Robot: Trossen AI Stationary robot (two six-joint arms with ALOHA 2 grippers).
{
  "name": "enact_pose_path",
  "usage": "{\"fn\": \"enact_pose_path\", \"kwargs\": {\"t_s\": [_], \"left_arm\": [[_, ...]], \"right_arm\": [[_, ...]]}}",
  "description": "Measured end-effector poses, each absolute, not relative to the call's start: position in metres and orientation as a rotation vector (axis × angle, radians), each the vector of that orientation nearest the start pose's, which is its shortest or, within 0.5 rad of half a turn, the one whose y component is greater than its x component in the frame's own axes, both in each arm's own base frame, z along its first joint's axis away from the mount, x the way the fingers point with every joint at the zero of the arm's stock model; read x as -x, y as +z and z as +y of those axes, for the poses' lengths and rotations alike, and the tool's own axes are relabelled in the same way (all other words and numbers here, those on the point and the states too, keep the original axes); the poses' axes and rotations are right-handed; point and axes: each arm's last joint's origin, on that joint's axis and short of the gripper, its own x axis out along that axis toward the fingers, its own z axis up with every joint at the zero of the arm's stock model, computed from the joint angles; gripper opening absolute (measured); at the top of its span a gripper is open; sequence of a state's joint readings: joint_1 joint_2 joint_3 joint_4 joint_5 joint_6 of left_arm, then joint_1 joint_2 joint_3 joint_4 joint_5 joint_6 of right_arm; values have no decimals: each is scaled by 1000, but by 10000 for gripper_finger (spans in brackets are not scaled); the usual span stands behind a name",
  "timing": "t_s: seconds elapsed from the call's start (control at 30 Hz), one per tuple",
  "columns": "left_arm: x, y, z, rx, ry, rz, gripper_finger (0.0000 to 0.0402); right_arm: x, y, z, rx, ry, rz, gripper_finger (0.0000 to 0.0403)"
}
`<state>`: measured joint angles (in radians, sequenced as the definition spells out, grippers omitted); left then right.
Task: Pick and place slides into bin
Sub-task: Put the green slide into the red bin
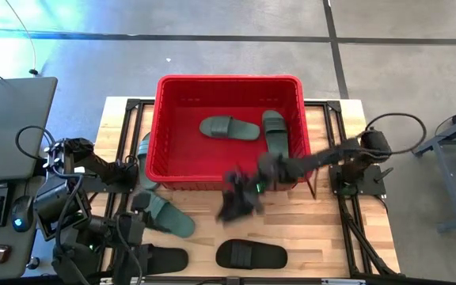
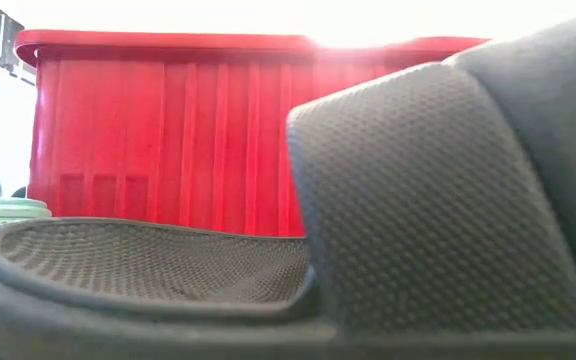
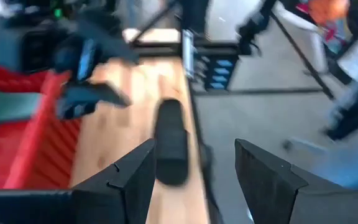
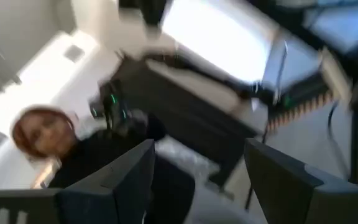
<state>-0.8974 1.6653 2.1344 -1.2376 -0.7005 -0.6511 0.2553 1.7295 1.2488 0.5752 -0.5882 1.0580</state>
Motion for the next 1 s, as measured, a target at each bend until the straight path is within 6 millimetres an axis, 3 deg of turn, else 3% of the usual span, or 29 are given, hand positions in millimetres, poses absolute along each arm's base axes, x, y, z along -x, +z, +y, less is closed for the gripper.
{"fn": "enact_pose_path", "kwargs": {"t_s": [0.1, 0.2, 0.33, 0.43, 0.6, 0.7, 0.8, 0.9, 1.0], "left_arm": [[-202, 463, -227, 86, -68, 623, 200], [-202, 453, -229, 103, -102, 708, 200], [-206, 426, -238, 134, -95, 833, 200], [-212, 391, -248, 120, -63, 952, 200], [-227, 328, -261, 126, -1, 1051, 200], [-241, 301, -265, 240, -18, 1094, 200], [-247, 274, -262, 287, 85, 1190, 195], [-242, 248, -249, 192, 286, 1364, 181], [-246, 234, -234, 82, 383, 1525, 164]], "right_arm": [[-370, 303, 158, -952, 733, 387, 238], [-361, 292, 188, -919, 581, 373, 238], [-353, 280, 211, -1065, 459, 437, 238], [-348, 283, 219, -1178, 457, 448, 238], [-342, 298, 228, -1183, 571, 308, 238], [-340, 303, 229, -1167, 634, 308, 238], [-337, 308, 228, -1134, 719, 336, 238], [-334, 309, 231, -1112, 797, 385, 238], [-330, 309, 235, -1087, 866, 423, 238]]}}
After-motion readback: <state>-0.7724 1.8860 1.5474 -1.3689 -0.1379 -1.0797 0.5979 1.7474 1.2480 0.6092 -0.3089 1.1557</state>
